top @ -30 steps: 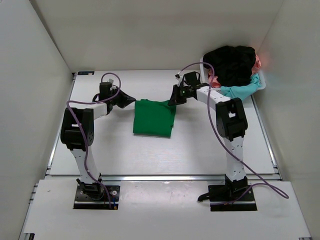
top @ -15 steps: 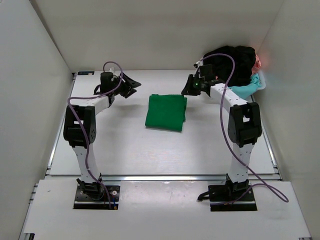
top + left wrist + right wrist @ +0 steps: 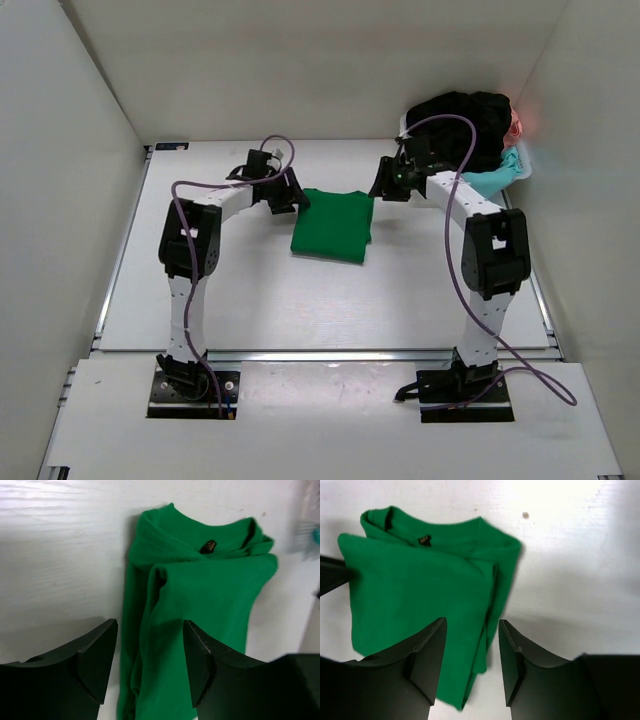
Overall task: Fold and stack the t-shirts
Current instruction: Put the neatly folded tshirt into the corner of the board with the left arm
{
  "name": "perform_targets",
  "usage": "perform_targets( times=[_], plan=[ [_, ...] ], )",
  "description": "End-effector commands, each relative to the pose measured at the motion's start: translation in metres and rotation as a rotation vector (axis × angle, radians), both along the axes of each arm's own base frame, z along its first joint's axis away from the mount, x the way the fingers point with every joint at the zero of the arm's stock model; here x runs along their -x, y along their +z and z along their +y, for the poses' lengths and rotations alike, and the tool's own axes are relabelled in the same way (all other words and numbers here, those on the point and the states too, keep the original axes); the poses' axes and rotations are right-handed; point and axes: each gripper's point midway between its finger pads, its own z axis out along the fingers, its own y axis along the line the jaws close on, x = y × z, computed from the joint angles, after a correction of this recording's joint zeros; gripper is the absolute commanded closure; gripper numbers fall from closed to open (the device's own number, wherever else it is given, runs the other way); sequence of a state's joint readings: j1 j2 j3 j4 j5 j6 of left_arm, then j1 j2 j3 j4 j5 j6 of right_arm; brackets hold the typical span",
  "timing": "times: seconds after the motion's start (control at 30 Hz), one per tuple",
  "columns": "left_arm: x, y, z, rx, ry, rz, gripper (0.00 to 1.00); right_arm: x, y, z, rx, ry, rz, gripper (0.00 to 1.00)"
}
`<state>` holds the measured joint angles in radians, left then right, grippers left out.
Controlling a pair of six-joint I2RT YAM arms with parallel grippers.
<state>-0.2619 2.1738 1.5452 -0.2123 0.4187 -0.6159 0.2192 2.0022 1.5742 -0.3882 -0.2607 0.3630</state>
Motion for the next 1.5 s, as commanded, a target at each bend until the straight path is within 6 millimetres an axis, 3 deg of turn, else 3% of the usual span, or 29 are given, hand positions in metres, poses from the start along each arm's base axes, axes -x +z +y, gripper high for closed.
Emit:
perform_targets(
  times=[0.0, 0.1, 0.23, 0.27, 0.3, 0.33, 0.37, 0.4, 0.47, 0.5, 0.53, 0.63, 0.67, 0.7, 0.77, 0.87, 0.93, 0.97, 1.0, 1.07, 1.13, 1.17, 1.23, 1.27, 1.3, 1.47],
  plan=[
    [0.004, -0.009, -0.007, -0.173, -0.092, 0.005, 0.35, 0.0, 0.064, -0.013, -0.028, -0.035, -0.151, 0.57],
    [0.013, -0.025, -0.007, -0.34, -0.124, 0.06, 0.34, 0.01, 0.08, -0.022, -0.038, -0.047, -0.171, 0.57],
    [0.015, -0.032, -0.024, -0.458, -0.181, 0.074, 0.32, 0.028, 0.103, -0.029, -0.052, -0.042, -0.198, 0.58],
    [0.012, -0.023, -0.029, -0.495, -0.197, 0.069, 0.32, 0.034, 0.106, -0.031, -0.059, -0.046, -0.196, 0.58],
    [0.029, -0.048, -0.027, -0.558, -0.234, 0.16, 0.31, 0.037, 0.107, -0.033, -0.063, -0.04, -0.196, 0.58],
    [0.019, -0.051, -0.03, -0.588, -0.249, 0.148, 0.26, 0.042, 0.113, -0.036, -0.072, -0.042, -0.203, 0.58],
    [0.018, -0.037, -0.038, -0.613, -0.264, 0.141, 0.23, 0.049, 0.116, -0.04, -0.077, -0.046, -0.2, 0.58],
    [0.031, -0.059, -0.026, -0.684, -0.286, 0.223, 0.24, 0.054, 0.124, -0.041, -0.081, -0.047, -0.218, 0.59],
    [0.034, -0.061, -0.031, -0.687, -0.302, 0.246, 0.45, 0.064, 0.132, -0.046, -0.085, -0.051, -0.225, 0.61],
    [0.041, -0.073, -0.025, -0.688, -0.3, 0.297, 0.68, 0.072, 0.136, -0.049, -0.089, -0.054, -0.23, 0.61],
    [0.04, -0.073, -0.019, -0.691, -0.277, 0.313, 0.97, 0.075, 0.131, -0.048, -0.084, -0.05, -0.213, 0.62],
    [0.033, -0.072, 0.014, -0.765, -0.168, 0.33, 1.0, 0.084, 0.145, -0.065, -0.066, -0.087, -0.245, 0.62],
    [0.029, -0.064, 0.018, -0.746, -0.177, 0.313, 1.0, 0.086, 0.149, -0.068, -0.055, -0.091, -0.251, 0.62],
    [0.027, -0.07, 0.021, -0.7, -0.164, 0.325, 1.0, 0.089, 0.147, -0.073, -0.045, -0.108, -0.244, 0.62],
    [0.01, -0.055, 0.028, -0.613, -0.047, 0.303, 1.0, 0.092, 0.156, -0.082, -0.028, -0.125, -0.259, 0.62],
    [-0.007, -0.037, 0.042, -0.623, 0.05, 0.262, 1.0, 0.096, 0.16, -0.091, -0.021, -0.151, -0.246, 0.63],
    [-0.03, -0.021, 0.075, -0.611, 0.126, 0.24, 1.0, 0.097, 0.162, -0.099, -0.036, -0.178, -0.239, 0.64],
    [-0.033, -0.027, 0.097, -0.601, 0.161, 0.28, 1.0, 0.095, 0.161, -0.101, -0.053, -0.189, -0.229, 0.67],
    [-0.04, -0.022, 0.107, -0.583, 0.186, 0.276, 1.0, 0.094, 0.163, -0.102, -0.068, -0.191, -0.235, 0.67],
    [-0.048, -0.022, 0.151, -0.56, 0.267, 0.315, 1.0, 0.087, 0.17, -0.111, -0.089, -0.217, -0.245, 0.69],
    [-0.055, -0.026, 0.179, -0.559, 0.306, 0.31, 1.0, 0.081, 0.168, -0.111, -0.076, -0.232, -0.228, 0.7],
    [-0.064, -0.02, 0.199, -0.546, 0.353, 0.281, 1.0, 0.078, 0.172, -0.11, -0.072, -0.22, -0.239, 0.7],
    [-0.076, -0.02, 0.213, -0.512, 0.392, 0.248, 1.0, 0.074, 0.168, -0.107, -0.063, -0.218, -0.223, 0.68],
    [-0.087, -0.018, 0.219, -0.502, 0.409, 0.206, 1.0, 0.074, 0.168, -0.095, -0.049, -0.185, -0.225, 0.68],
    [-0.095, -0.015, 0.248, -0.497, 0.462, 0.183, 1.0, 0.074, 0.168, -0.092, -0.05, -0.173, -0.22, 0.68],
    [-0.124, -0.002, 0.308, -0.525, 0.593, 0.072, 1.0, 0.076, 0.162, -0.072, -0.037, -0.14, -0.153, 0.68]
  ],
)
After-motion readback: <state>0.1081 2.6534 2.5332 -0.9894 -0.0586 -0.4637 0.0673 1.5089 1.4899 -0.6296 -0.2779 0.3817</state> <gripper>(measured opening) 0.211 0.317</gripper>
